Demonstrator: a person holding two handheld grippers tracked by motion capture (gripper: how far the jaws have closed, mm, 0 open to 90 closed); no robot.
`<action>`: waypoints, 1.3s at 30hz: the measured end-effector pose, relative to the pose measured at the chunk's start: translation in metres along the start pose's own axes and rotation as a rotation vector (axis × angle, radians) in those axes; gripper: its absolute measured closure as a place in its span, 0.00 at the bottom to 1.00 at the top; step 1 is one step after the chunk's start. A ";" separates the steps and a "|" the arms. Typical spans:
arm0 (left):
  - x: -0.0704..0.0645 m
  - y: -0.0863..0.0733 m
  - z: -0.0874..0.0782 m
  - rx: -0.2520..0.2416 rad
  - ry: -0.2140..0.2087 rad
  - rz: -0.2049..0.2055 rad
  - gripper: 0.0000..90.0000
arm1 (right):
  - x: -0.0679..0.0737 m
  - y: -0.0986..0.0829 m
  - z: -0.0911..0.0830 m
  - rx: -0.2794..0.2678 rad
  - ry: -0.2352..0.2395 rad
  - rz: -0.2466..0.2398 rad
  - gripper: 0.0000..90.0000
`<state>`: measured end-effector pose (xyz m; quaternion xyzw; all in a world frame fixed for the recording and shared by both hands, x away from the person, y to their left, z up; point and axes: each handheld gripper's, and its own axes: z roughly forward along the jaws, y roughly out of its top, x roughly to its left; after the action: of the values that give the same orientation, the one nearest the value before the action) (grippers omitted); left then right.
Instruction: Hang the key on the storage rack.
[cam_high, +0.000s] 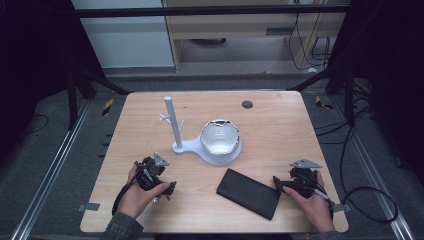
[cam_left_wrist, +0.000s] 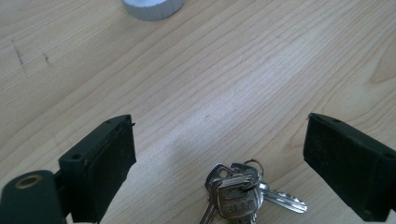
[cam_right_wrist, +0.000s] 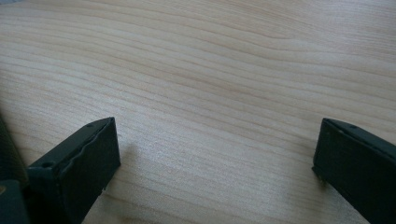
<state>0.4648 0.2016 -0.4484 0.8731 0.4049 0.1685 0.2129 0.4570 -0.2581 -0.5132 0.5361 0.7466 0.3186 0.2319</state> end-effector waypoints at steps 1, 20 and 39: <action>0.001 0.003 -0.001 0.021 -0.004 0.011 0.07 | 0.000 0.000 0.000 0.000 0.000 0.002 0.01; -0.005 0.003 -0.016 0.208 -0.039 0.032 0.17 | 0.001 -0.001 -0.002 0.002 0.007 0.005 0.01; 0.004 -0.020 0.004 0.317 -0.105 0.019 0.47 | 0.002 -0.002 -0.002 0.001 0.010 0.000 0.01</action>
<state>0.4568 0.2151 -0.4614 0.9072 0.4063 0.0587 0.0915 0.4532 -0.2567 -0.5130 0.5345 0.7480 0.3206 0.2280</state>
